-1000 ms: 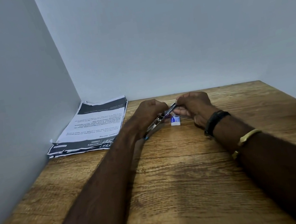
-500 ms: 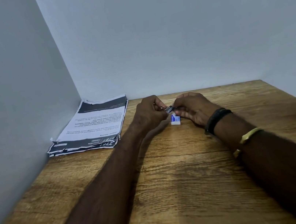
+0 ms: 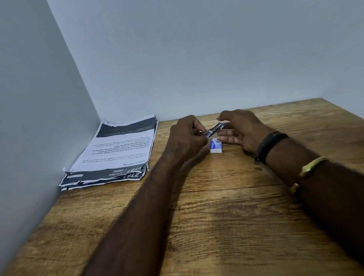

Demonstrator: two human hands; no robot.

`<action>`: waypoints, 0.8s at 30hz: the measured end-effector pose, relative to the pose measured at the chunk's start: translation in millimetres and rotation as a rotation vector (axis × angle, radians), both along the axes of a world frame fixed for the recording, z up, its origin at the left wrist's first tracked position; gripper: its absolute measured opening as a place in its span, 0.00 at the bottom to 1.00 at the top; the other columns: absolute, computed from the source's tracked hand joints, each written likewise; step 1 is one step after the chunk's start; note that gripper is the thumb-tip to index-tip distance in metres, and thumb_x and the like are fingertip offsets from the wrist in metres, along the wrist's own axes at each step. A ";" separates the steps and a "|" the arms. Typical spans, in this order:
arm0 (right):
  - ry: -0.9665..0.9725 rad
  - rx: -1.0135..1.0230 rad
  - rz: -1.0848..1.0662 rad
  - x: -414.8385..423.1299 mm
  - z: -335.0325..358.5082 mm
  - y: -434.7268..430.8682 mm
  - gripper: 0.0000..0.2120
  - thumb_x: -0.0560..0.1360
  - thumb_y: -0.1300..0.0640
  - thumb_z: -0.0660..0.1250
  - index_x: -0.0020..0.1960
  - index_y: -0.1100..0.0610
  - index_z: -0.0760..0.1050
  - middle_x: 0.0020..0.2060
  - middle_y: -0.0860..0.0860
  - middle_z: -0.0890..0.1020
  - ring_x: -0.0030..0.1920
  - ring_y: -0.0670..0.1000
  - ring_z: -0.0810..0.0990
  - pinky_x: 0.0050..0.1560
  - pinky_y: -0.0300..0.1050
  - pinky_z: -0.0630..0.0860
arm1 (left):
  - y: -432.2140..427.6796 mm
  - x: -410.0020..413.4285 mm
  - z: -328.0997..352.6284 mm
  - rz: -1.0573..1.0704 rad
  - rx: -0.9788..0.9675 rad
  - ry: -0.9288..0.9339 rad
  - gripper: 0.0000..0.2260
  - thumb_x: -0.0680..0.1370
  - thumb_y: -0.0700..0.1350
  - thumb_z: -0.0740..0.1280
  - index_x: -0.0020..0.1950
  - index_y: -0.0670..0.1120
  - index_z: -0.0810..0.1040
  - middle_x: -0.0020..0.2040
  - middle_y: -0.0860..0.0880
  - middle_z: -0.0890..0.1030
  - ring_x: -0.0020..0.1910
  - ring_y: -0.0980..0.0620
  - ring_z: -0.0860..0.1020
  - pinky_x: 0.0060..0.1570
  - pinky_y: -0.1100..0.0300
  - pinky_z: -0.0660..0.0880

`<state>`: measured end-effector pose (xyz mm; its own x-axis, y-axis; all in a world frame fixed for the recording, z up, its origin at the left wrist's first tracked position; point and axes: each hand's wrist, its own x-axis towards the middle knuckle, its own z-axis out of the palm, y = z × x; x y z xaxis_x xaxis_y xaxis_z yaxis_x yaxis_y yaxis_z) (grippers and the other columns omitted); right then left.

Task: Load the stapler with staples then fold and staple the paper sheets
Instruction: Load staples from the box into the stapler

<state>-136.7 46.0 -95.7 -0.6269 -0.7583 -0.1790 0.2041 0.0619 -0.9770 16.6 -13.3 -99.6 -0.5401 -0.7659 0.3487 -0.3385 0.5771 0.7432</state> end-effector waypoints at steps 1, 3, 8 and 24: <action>0.102 0.013 -0.036 0.6 -1.1 0.8 0.06 0.75 0.59 0.73 0.51 0.55 0.78 0.51 0.57 0.83 0.45 0.54 0.84 0.39 0.47 0.84 | -0.2 0.2 0.1 0.001 -0.004 -0.001 0.13 0.71 0.34 0.75 0.40 0.51 0.75 0.43 0.45 0.85 0.45 0.47 0.84 0.49 0.47 0.82; 0.385 0.025 -0.118 3.9 -2.5 3.4 0.03 0.73 0.58 0.73 0.46 0.54 0.81 0.48 0.54 0.85 0.44 0.53 0.84 0.39 0.48 0.83 | -0.7 0.3 0.2 0.005 -0.010 -0.004 0.14 0.71 0.34 0.75 0.39 0.51 0.75 0.42 0.47 0.84 0.45 0.47 0.84 0.48 0.48 0.82; 0.994 0.170 -0.076 25.3 3.2 8.2 0.05 0.72 0.54 0.75 0.39 0.54 0.85 0.37 0.49 0.86 0.42 0.51 0.85 0.38 0.43 0.79 | -0.8 -1.0 -1.0 0.015 -0.051 -0.017 0.11 0.71 0.34 0.73 0.41 0.49 0.76 0.42 0.46 0.85 0.45 0.47 0.84 0.48 0.49 0.82; 1.021 0.422 -0.030 25.9 18.7 -3.0 0.17 0.67 0.47 0.81 0.45 0.59 0.83 0.40 0.55 0.86 0.41 0.55 0.87 0.44 0.47 0.84 | 1.8 -5.5 -5.5 0.008 -0.071 -0.058 0.09 0.70 0.36 0.74 0.45 0.43 0.77 0.43 0.46 0.84 0.45 0.46 0.82 0.47 0.45 0.81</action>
<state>-110.9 42.9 -77.0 -0.6441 -0.7404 0.1921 -0.6794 0.4384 -0.5884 11.1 -11.6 -105.1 -0.5547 -0.7449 0.3706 -0.3848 0.6247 0.6795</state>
